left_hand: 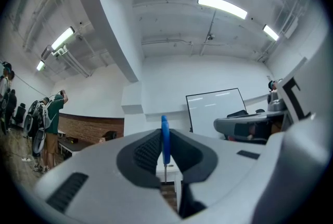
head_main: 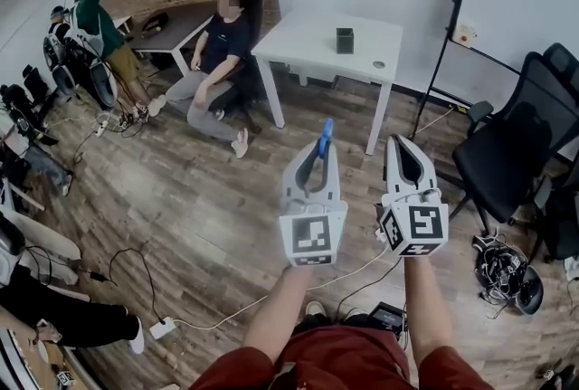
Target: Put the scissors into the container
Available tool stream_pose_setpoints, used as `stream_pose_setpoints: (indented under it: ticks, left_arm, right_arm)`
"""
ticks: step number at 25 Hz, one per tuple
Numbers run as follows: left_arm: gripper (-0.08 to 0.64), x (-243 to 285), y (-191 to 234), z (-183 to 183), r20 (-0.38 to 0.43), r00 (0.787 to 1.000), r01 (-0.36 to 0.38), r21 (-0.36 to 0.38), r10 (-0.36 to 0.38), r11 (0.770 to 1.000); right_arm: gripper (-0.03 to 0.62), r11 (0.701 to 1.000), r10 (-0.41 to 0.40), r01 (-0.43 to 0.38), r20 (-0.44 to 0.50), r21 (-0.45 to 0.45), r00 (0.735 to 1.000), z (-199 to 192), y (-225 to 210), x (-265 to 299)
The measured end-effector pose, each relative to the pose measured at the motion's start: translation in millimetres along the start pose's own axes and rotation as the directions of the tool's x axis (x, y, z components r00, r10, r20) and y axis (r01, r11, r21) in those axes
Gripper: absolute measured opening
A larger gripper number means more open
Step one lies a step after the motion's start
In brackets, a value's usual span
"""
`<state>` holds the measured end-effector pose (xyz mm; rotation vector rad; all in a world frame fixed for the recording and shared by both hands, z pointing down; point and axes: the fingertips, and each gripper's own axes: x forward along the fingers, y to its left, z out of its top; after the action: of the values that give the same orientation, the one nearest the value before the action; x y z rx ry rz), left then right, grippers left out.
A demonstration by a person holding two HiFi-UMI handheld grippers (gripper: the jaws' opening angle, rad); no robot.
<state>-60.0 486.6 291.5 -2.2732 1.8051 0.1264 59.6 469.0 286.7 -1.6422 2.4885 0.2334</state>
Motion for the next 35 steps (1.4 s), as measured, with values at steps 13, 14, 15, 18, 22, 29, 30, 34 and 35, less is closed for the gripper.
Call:
stream_pose_setpoints:
  ticks: [13,14,15,18,22,29,30,34,35]
  left_arm:
    - [0.048,-7.2,55.6,-2.4,0.013,1.0,-0.009,0.013,0.009,1.0]
    - [0.048,-4.4,57.2,-2.8,0.013,1.0,-0.009,0.016,0.009,1.0]
    - [0.048,-0.6,58.5,-3.3,0.014,1.0,-0.01,0.016,0.01,1.0]
    - [0.048,13.6,60.2,-6.0,0.02,1.0,-0.007,0.018,0.007,1.0]
    - [0.048,40.0,63.4,-11.7,0.019,1.0,-0.009,0.034,0.008,0.999]
    - [0.048,101.3,62.2,-35.6,0.001,1.0,0.011,0.056,-0.012,0.998]
    - [0.048,111.0,60.8,-40.8,-0.006,1.0,0.017,0.047,-0.017,0.999]
    - [0.048,152.3,53.3,-57.0,-0.02,0.999,0.038,0.04,-0.037,0.998]
    - [0.048,163.4,51.1,-59.8,-0.022,0.999,0.041,0.04,-0.04,0.998]
  right_arm:
    - [0.008,1.0,0.005,-0.005,-0.007,0.01,1.0,-7.5,42.9,28.0]
    - [0.008,1.0,0.005,-0.005,-0.005,0.013,1.0,-8.1,42.2,31.1]
    - [0.008,1.0,0.005,-0.005,-0.002,0.017,1.0,-8.9,40.6,34.6]
    - [0.008,0.999,-0.002,0.001,0.008,0.034,1.0,-13.6,31.7,46.5]
    - [0.008,0.999,-0.021,0.02,0.007,0.042,1.0,-21.5,15.9,68.8]
    - [0.008,0.999,-0.019,0.02,-0.02,0.029,1.0,-48.0,-15.0,114.7]
    - [0.008,0.999,-0.022,0.022,-0.026,0.028,0.999,-52.9,-21.1,121.3]
    - [0.008,0.998,-0.037,0.039,-0.048,0.039,0.998,-71.5,-49.8,150.6]
    - [0.008,0.998,-0.042,0.044,-0.051,0.043,0.998,-75.1,-57.9,158.2]
